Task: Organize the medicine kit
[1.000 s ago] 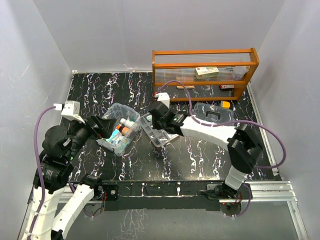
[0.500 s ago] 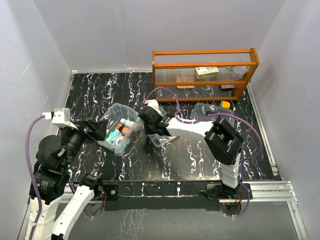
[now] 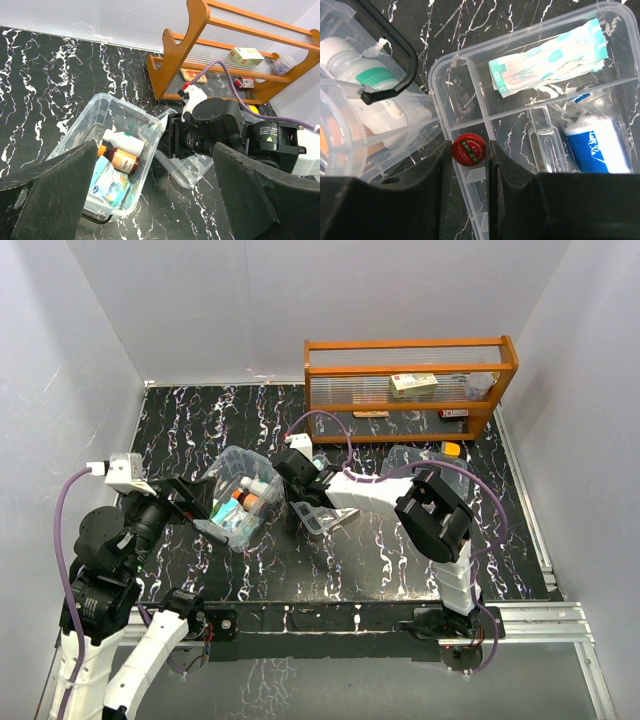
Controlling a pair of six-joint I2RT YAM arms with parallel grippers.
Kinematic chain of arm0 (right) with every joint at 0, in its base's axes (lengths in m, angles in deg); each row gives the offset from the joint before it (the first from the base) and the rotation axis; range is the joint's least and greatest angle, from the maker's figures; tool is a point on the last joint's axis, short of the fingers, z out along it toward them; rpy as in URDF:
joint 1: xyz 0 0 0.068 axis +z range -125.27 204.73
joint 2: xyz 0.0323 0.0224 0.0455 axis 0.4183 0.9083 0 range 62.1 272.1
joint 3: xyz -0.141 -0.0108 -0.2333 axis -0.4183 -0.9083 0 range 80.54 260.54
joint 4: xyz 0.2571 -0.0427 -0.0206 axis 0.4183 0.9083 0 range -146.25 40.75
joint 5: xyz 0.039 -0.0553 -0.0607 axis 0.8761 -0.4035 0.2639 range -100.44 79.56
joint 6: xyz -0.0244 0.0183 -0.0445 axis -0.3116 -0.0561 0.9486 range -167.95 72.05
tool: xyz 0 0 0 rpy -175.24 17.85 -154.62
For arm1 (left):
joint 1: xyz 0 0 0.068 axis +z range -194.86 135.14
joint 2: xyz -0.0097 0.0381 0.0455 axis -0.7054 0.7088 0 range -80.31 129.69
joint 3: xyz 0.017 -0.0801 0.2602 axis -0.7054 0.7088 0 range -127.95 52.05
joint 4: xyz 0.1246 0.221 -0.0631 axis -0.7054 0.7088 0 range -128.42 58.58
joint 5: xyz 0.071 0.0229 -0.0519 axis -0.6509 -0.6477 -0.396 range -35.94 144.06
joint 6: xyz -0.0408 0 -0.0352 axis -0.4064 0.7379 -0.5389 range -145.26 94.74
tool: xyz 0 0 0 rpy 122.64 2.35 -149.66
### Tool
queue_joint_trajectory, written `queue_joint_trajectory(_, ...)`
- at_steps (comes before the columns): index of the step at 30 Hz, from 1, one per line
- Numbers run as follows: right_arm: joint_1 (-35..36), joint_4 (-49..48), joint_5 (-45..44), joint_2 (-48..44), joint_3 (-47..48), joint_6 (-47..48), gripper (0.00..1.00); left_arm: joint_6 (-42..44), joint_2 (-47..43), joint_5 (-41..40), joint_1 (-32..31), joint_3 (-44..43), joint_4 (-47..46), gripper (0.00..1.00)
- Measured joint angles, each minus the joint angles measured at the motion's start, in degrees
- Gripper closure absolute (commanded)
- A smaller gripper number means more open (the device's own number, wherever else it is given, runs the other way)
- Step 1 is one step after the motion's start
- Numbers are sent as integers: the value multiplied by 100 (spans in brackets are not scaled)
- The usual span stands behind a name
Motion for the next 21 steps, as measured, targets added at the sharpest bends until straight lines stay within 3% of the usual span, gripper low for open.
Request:
queue_joint_trajectory(10, 0, -48, -17, 28, 15, 39, 78, 68, 2, 157, 0, 0, -74, 1)
queue_joint_trajectory(21, 0, -46, 33, 26, 13, 55, 58, 153, 166, 225, 0, -61, -168, 1)
